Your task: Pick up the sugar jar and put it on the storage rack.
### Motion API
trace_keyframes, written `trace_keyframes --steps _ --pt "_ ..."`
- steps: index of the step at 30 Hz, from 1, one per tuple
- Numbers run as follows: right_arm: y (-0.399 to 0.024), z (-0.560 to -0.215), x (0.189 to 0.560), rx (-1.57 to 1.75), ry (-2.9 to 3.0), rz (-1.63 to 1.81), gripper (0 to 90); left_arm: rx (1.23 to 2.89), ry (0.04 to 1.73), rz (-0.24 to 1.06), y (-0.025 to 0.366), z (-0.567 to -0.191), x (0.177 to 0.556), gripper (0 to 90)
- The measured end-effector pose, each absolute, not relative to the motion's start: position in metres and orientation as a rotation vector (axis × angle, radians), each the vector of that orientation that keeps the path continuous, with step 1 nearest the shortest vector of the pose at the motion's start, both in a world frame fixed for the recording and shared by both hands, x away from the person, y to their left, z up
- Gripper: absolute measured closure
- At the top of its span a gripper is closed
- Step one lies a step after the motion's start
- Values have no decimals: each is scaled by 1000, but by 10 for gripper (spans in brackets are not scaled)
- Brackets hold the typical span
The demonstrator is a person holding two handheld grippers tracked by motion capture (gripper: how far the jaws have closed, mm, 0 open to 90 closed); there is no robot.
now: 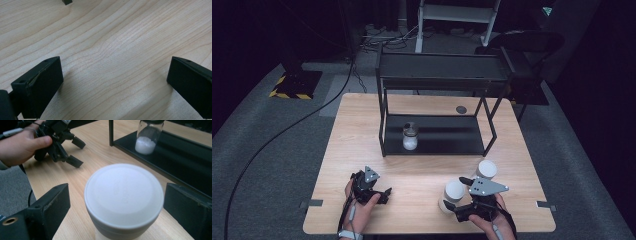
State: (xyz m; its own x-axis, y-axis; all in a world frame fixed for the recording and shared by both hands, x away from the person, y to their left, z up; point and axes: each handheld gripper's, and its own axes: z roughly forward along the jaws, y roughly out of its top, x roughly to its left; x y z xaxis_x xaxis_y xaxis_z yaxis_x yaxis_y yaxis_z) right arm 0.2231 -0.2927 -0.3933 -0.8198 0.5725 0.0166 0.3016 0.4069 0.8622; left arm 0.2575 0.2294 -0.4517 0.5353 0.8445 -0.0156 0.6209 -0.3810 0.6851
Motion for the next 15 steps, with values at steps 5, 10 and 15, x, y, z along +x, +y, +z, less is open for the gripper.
trace_keyframes --steps 5,10,15 --pt "-289 -399 225 763 2396 1345 105 2130 1180 449 229 -452 257 3" --pt "-286 -402 226 760 2401 1315 174 2130 1181 449 229 -452 257 3" --pt "-284 -400 226 744 2411 1294 266 2130 1181 449 229 -452 257 3"
